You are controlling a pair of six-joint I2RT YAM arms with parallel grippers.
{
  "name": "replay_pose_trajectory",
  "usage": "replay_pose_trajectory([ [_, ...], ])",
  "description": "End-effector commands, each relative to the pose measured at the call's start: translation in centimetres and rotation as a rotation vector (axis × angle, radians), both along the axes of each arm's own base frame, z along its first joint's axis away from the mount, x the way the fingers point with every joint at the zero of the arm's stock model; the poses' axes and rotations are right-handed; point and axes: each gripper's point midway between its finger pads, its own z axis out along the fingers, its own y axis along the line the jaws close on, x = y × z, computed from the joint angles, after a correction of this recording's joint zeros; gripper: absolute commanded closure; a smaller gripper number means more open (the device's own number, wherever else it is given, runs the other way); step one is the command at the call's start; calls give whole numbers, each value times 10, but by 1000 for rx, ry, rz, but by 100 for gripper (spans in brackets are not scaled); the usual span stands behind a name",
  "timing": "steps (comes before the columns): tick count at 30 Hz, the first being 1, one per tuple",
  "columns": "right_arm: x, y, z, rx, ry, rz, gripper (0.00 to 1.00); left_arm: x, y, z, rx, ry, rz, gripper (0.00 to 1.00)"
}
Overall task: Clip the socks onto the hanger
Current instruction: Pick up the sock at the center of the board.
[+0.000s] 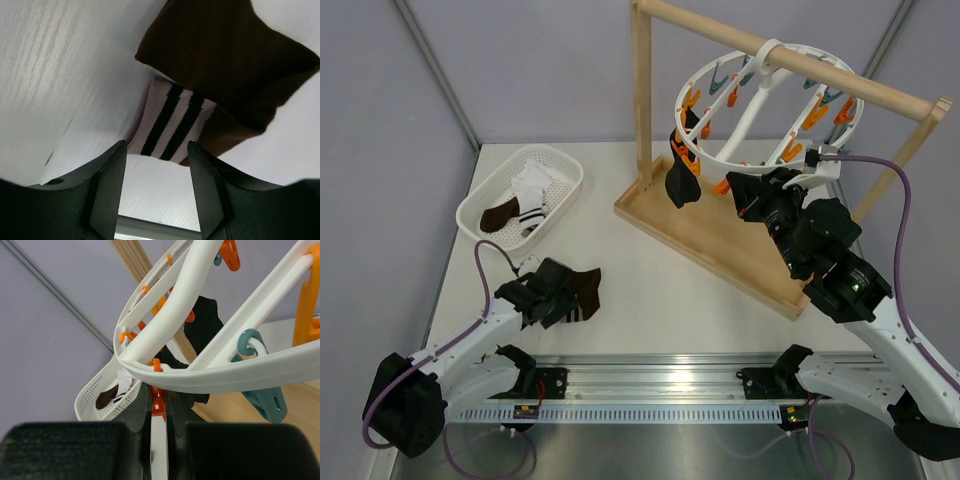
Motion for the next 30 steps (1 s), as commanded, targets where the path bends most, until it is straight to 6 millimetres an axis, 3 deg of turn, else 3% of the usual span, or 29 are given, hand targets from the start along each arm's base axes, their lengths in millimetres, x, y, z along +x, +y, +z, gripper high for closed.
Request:
replay_pose_trajectory([
  [1,-2,-7,11,26,-32,-18,97,11,-5,-9,-19,-3,54,46],
  [4,-3,-8,11,24,-31,-18,97,6,1,-17,5,22,74,48],
  [11,-4,-9,14,28,-42,-19,97,3,15,-9,14,-42,136,47],
  [23,-4,-7,14,39,-40,-9,97,-2,3,-22,75,122,-21,52],
  [26,-7,-11,16,51,-51,-15,97,2,-3,-23,78,147,-64,60],
  [29,-9,-15,18,46,-60,-23,97,7,-18,-21,21,143,-107,76],
  [30,-10,-16,19,47,-63,-27,97,10,-23,-20,6,133,-122,87],
])
